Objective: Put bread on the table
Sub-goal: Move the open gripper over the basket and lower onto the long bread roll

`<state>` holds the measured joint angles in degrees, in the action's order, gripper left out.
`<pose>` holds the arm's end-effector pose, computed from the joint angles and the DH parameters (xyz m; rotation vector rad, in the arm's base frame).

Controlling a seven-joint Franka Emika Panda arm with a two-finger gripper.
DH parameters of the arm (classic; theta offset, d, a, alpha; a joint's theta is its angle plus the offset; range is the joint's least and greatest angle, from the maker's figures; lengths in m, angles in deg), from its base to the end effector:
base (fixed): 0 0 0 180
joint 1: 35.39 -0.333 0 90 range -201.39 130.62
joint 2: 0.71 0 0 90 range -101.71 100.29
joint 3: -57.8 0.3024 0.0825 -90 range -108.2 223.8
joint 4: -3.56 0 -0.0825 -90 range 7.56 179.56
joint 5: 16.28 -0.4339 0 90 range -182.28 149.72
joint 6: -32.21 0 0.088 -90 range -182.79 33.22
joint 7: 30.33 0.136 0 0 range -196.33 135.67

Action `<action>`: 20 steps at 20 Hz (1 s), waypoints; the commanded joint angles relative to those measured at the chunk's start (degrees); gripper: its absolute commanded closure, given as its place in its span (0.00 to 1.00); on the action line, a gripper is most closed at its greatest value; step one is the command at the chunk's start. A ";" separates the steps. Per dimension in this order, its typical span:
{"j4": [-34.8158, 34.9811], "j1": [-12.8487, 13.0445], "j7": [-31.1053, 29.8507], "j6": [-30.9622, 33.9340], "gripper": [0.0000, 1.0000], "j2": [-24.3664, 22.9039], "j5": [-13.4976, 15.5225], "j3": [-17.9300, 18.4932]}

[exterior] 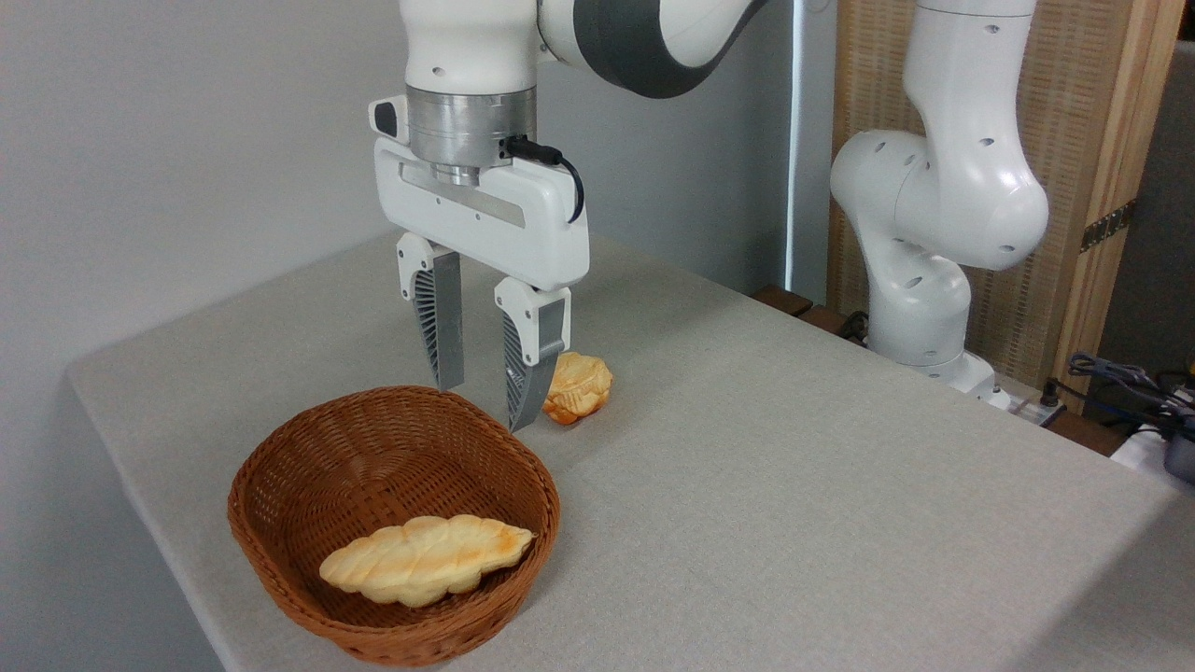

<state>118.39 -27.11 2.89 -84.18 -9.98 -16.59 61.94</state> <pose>0.5835 -0.0405 0.4905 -2.9240 0.9915 -0.2853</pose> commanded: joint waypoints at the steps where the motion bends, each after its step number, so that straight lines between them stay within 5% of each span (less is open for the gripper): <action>1: -0.65 -0.72 -0.09 -0.15 0.00 0.30 0.75 -0.45; 12: -0.57 -0.54 -0.09 -0.50 0.00 0.39 0.75 -0.46; 20: -0.48 -0.54 0.35 -6.91 0.00 3.20 0.04 -0.45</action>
<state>118.39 -27.24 2.91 -88.80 -8.55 -16.59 61.80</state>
